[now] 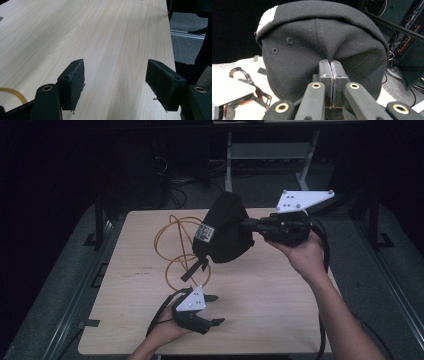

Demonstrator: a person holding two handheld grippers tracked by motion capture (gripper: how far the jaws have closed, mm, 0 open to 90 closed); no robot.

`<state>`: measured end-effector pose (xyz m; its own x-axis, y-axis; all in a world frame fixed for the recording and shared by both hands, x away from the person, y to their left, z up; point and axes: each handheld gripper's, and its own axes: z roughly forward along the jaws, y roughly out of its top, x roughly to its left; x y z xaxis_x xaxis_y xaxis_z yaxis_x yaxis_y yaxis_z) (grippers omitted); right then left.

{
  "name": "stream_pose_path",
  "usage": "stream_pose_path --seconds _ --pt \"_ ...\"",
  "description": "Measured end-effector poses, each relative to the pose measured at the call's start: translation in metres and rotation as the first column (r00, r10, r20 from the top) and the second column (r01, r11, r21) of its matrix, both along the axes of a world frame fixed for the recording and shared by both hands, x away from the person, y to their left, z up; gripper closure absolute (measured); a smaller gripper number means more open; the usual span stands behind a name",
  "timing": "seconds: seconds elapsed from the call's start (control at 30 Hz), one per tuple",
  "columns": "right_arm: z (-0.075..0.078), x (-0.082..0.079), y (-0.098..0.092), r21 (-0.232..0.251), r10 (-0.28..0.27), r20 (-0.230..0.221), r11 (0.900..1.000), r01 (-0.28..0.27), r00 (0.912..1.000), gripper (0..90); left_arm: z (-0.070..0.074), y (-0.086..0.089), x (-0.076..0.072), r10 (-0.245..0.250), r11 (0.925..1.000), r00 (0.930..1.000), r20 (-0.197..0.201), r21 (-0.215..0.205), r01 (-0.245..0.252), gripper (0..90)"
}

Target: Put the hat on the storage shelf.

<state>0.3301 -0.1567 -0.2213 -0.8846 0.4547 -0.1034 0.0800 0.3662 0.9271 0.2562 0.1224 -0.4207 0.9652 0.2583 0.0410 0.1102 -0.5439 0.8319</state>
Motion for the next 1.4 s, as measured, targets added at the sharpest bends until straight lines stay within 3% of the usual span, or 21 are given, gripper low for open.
stream_pose_path --seconds 0.4,0.7,0.8,1.13,1.4 --pt "0.028 0.019 0.038 -0.065 0.03 0.011 0.997 -0.03 0.9995 89.2 -0.001 -0.002 0.0 -0.017 0.9998 0.9997 0.019 0.013 0.017 31.0" --pt "0.044 0.044 0.075 -0.11 0.052 -0.017 0.992 -0.054 0.9985 89.2 -0.004 -0.01 -0.004 -0.04 0.999 0.9992 0.009 0.019 0.04 31.1" --pt "0.043 0.053 0.089 -0.12 0.056 -0.038 0.991 -0.06 0.9977 89.3 -0.005 -0.013 -0.004 -0.055 0.9978 0.9984 0.013 0.036 0.055 31.1" --pt "0.029 0.079 0.121 -0.122 0.068 -0.1 0.989 -0.08 0.9927 89.4 -0.007 -0.021 -0.005 -0.086 0.9957 0.9962 0.01 0.035 0.086 31.1" --pt "0.02 0.088 0.162 -0.159 0.077 -0.093 0.983 -0.091 0.9927 89.3 -0.01 -0.025 -0.004 -0.101 0.9945 0.9949 -0.004 0.027 0.101 31.1"
